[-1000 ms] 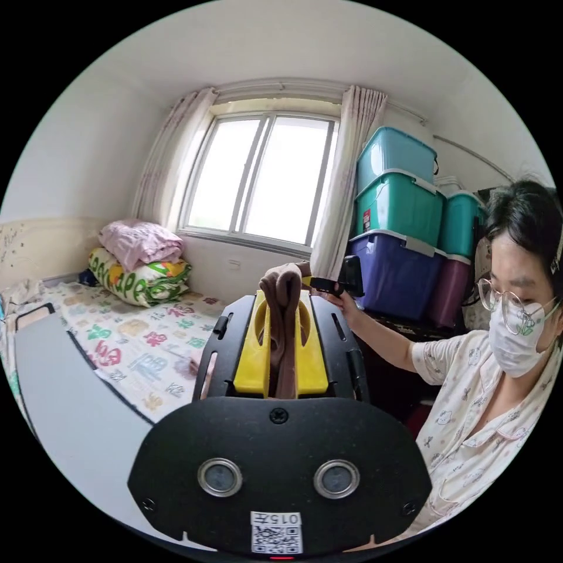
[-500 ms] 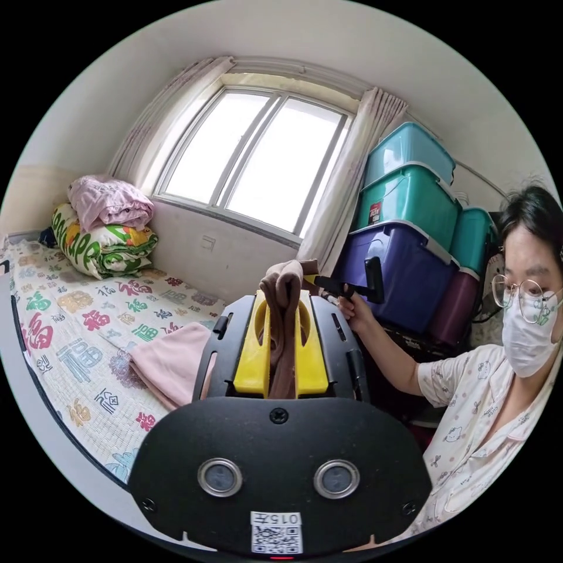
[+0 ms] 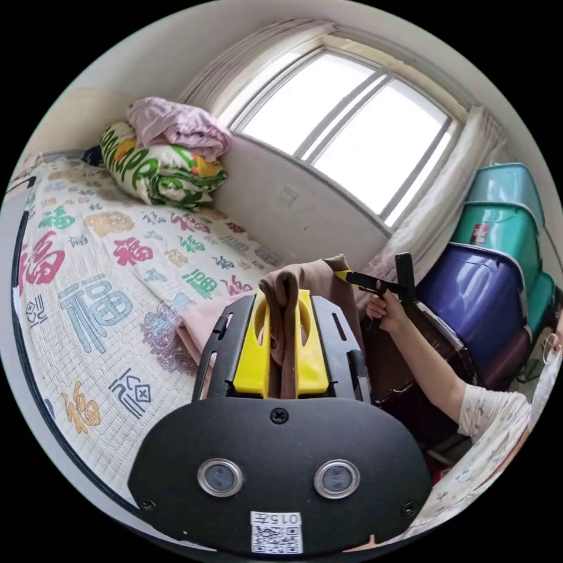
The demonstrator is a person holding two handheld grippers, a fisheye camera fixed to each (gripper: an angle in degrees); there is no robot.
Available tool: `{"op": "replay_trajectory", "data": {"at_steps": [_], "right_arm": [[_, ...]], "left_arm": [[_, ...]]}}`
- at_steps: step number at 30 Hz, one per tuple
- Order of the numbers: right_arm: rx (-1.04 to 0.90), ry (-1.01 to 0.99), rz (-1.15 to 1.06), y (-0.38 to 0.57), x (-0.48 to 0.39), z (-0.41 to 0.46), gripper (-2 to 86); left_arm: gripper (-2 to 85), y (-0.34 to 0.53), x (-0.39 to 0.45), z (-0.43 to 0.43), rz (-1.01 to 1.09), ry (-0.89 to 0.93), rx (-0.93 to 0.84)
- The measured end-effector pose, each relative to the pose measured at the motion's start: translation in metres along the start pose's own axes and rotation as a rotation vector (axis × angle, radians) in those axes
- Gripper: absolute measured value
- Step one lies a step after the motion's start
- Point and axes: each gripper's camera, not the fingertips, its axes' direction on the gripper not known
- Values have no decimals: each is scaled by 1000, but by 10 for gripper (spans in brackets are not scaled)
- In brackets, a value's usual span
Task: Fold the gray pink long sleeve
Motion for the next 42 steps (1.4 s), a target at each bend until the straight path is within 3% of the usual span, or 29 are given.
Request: {"op": "replay_trajectory", "data": {"at_steps": [6,16,21,23,26,34,39,42], "right_arm": [[-130,129,167,-27,58,135,64],[-82,121,237,-29,118,236,72],[-111,396,169,-25,97,293,68],[-99,612,119,-17,78,314,30],[-63,733,-4,4,50,331,0],[66,536,-235,145,-63,359,-10],[254,425,-298,276,-153,383,-10],[374,256,-374,360,-208,401,-10]], "left_arm": [[72,-20,-68,66,-206,-141,-88],[83,-33,-47,102,-142,-298,-50],[85,-42,-8,120,-56,-440,-135],[84,-39,10,116,-18,-489,-157],[80,-28,37,89,31,-545,-123],[71,66,135,-30,167,-554,49],[57,179,210,-119,288,-752,192],[42,267,242,-178,276,-899,288]]}}
